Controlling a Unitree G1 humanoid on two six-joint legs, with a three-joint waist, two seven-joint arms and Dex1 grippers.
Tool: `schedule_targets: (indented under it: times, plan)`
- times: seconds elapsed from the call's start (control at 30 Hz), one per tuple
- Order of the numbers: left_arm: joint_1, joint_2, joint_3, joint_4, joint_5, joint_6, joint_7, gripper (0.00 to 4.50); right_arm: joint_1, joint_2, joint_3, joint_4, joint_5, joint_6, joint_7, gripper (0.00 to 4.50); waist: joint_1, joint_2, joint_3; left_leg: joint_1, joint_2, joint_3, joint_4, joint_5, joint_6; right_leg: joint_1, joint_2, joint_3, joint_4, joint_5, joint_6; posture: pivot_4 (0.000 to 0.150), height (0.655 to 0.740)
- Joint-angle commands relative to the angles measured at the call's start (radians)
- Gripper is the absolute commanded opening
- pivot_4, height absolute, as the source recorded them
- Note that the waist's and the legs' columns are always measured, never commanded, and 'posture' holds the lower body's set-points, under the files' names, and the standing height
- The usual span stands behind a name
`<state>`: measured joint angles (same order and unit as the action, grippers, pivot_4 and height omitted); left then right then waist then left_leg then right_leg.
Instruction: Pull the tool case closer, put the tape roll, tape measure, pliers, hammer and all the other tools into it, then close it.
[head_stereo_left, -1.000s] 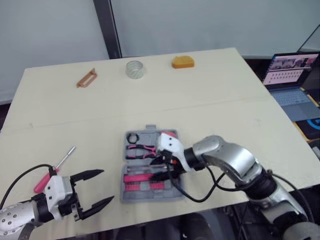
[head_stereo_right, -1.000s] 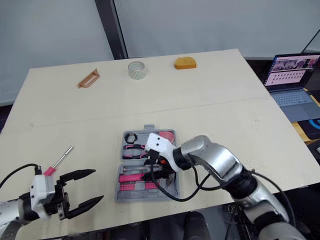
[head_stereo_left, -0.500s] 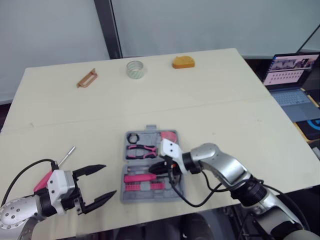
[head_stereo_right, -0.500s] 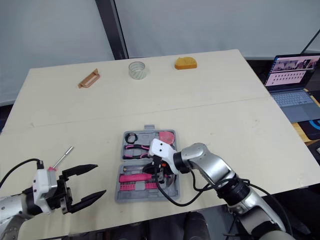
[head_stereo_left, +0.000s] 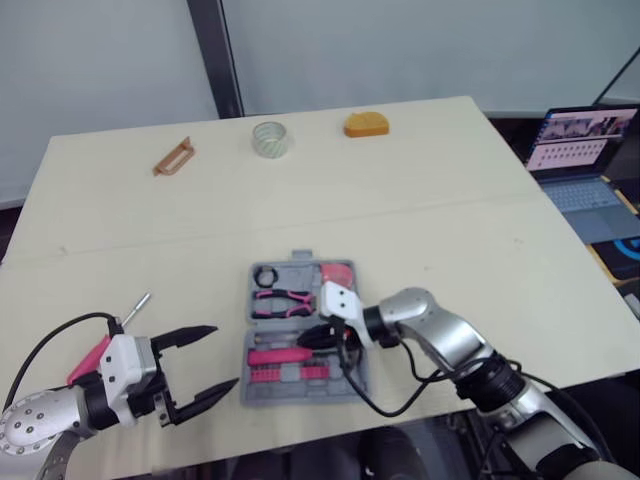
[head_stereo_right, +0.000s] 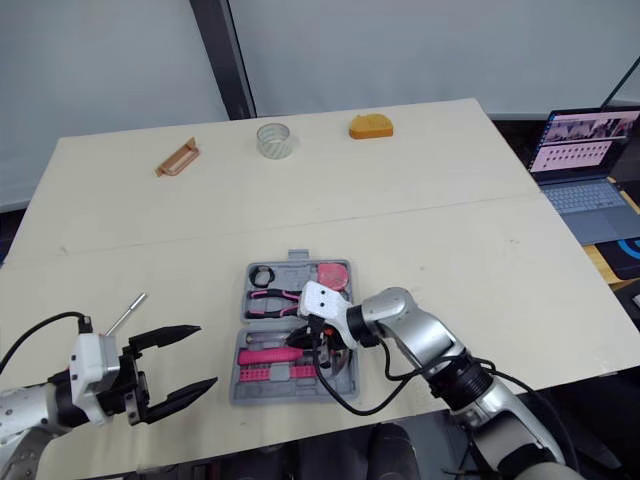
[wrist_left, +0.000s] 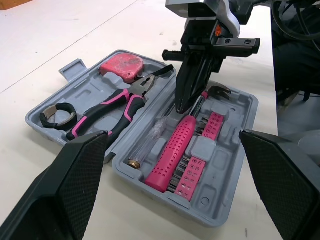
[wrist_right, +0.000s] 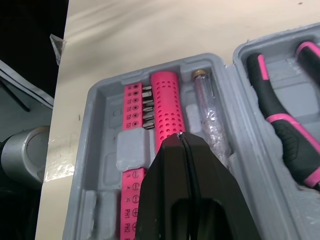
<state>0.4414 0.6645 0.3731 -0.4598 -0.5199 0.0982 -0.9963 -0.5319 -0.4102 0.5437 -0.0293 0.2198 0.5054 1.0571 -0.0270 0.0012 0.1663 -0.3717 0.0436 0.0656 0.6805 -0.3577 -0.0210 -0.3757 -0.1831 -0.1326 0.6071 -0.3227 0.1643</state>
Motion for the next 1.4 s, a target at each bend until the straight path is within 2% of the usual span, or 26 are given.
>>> schedule_targets:
  times: [0.03, 0.83, 1.4]
  plan:
    - [0.005, 0.006, 0.015, -0.019, -0.007, -0.007, 0.0, 4.5, 0.003, 0.003, -0.018, -0.007, 0.0, -0.024, 0.021, 0.03, 0.0, 0.0, 0.0, 0.0, 0.0, 0.0, 0.0, 0.0, 0.0, 0.0, 0.0, 0.0, 0.0, 0.0, 0.0, 0.15, 0.74]
    - [0.019, 0.003, 0.022, -0.015, -0.004, -0.015, -0.004, 4.5, 0.024, 0.044, -0.012, 0.069, -0.05, -0.057, 0.01, 0.03, 0.0, 0.0, 0.0, 0.0, 0.0, 0.0, 0.0, 0.0, 0.0, 0.0, 0.0, 0.0, 0.0, 0.0, 0.0, 0.15, 0.74]
    - [0.015, 0.006, 0.016, -0.006, -0.003, -0.022, -0.007, 4.5, 0.075, 0.018, 0.009, 0.095, -0.092, -0.083, 0.02, 0.03, 0.0, 0.0, 0.0, 0.001, 0.0, 0.0, 0.0, 0.0, 0.0, 0.001, 0.0, 0.0, 0.001, 0.0, 0.0, 0.15, 0.74]
